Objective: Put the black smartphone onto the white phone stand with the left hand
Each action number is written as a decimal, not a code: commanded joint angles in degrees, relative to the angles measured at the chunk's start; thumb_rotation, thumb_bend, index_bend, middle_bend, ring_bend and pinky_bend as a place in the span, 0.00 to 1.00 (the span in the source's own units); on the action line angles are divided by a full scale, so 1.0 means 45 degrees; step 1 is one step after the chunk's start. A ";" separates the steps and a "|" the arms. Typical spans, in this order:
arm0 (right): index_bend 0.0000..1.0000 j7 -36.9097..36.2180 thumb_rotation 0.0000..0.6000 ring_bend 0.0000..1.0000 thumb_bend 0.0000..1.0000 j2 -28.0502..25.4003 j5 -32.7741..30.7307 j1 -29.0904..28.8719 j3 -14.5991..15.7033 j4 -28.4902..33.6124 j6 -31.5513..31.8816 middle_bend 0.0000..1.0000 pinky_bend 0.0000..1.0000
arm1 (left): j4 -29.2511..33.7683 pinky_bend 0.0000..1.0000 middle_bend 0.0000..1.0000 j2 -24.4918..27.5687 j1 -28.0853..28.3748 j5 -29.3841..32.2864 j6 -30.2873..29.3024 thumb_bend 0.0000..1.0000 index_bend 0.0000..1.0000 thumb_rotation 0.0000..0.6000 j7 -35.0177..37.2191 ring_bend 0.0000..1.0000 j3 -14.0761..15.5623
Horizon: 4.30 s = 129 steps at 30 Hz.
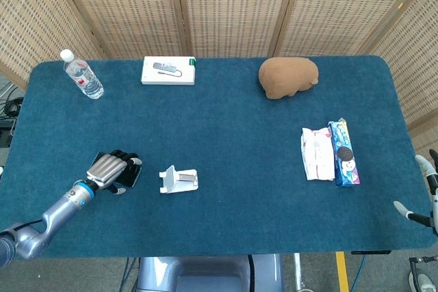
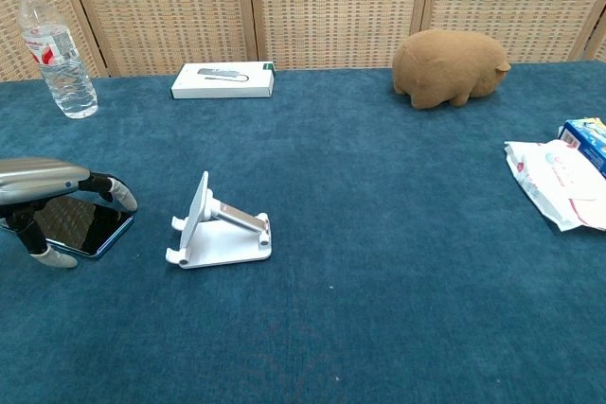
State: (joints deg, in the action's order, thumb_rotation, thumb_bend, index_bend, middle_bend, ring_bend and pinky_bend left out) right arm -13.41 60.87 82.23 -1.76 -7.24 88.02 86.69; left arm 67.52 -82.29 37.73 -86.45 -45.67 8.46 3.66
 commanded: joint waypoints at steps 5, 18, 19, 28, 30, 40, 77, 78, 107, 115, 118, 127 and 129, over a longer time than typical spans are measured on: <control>0.10 -0.0037 1.00 0.00 0.00 -0.0004 0.0011 -0.0005 0.0011 -0.0015 -0.0016 0.00 0.00 | -0.0214 0.27 0.38 -0.0427 -0.0171 0.0301 -0.0212 0.21 0.42 1.00 -0.0737 0.36 -0.0115; 0.10 -0.0162 1.00 0.00 0.00 -0.0032 0.0012 0.0001 0.0016 -0.0030 -0.0030 0.00 0.00 | -0.0182 0.32 0.48 -0.0472 -0.0614 0.0341 -0.1434 0.22 0.56 1.00 -0.0877 0.45 -0.0403; 0.10 -0.0167 1.00 0.00 0.00 -0.0037 0.0015 0.0005 0.0019 -0.0028 -0.0029 0.00 0.00 | -0.0151 0.32 0.48 -0.0441 -0.0620 0.0322 -0.1476 0.22 0.56 1.00 -0.0842 0.45 -0.0409; 0.10 -0.0127 1.00 0.00 0.00 -0.0027 0.0031 -0.0006 0.0028 0.0000 -0.0034 0.00 0.00 | 0.1114 0.32 0.48 0.0619 -0.0792 0.0037 -0.2517 0.21 0.56 1.00 0.0166 0.45 -0.0709; 0.10 -0.0124 1.00 0.00 0.00 -0.0029 0.0030 -0.0002 0.0026 0.0007 -0.0024 0.00 0.00 | 0.1594 0.32 0.48 0.0968 -0.0885 -0.0083 -0.2916 0.20 0.56 1.00 0.0582 0.45 -0.0798; 0.10 -0.0246 1.00 0.00 0.00 -0.0071 0.0014 0.0018 0.0014 0.0012 -0.0008 0.00 0.00 | 0.3802 0.32 0.48 0.2249 -0.1659 -0.0900 -0.5536 0.18 0.56 1.00 0.6654 0.45 -0.1303; 0.10 -0.0510 1.00 0.00 0.00 -0.0104 -0.0055 -0.0016 0.0012 -0.0118 -0.0158 0.00 0.00 | 0.2850 0.32 0.48 -0.1981 -0.2007 -0.0122 -0.5718 0.16 0.56 1.00 0.8378 0.45 -0.1618; 0.10 -0.0511 1.00 0.00 0.00 -0.0105 -0.0058 -0.0017 0.0011 -0.0119 -0.0162 0.00 0.00 | 0.2753 0.32 0.48 -0.2058 -0.1994 -0.0137 -0.5732 0.16 0.56 1.00 0.8314 0.45 -0.1645; 0.10 -0.0612 1.00 0.00 0.00 -0.0108 -0.0172 -0.0031 -0.0023 -0.0195 -0.0261 0.00 0.00 | 0.1014 0.32 0.48 -0.3012 -0.2022 -0.0452 -0.5807 0.16 0.56 1.00 0.9630 0.45 -0.1527; 0.10 -0.0646 1.00 0.00 0.00 -0.0123 -0.0170 -0.0027 -0.0025 -0.0191 -0.0263 0.00 0.00 | 0.0986 0.32 0.34 -0.2949 -0.2035 -0.0464 -0.5732 0.16 0.49 1.00 0.9665 0.36 -0.1485; 0.10 -0.0673 1.00 0.00 0.00 -0.0133 -0.0174 -0.0020 -0.0031 -0.0190 -0.0251 0.00 0.00 | 0.0866 0.24 0.06 -0.3003 -0.2022 -0.0592 -0.5791 0.13 0.25 1.00 0.9618 0.10 -0.1432; 0.10 -0.0688 1.00 0.00 0.00 -0.0146 -0.0163 -0.0011 -0.0030 -0.0180 -0.0238 0.00 0.00 | 0.0556 0.14 0.00 -0.3038 -0.2041 -0.1126 -0.6356 0.04 0.00 1.00 1.0101 0.00 -0.1287; 0.10 -0.0712 1.00 0.00 0.00 -0.0151 -0.0158 -0.0004 -0.0031 -0.0176 -0.0224 0.00 0.00 | 0.0524 0.14 0.00 -0.3053 -0.2071 -0.1127 -0.6481 0.04 0.00 1.00 1.0086 0.00 -0.1322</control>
State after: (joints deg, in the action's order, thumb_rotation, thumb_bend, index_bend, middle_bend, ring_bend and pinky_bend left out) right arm -16.60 60.20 81.52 -1.78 -7.38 87.22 85.67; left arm 70.03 -95.95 28.53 -91.46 -74.40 53.84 -2.25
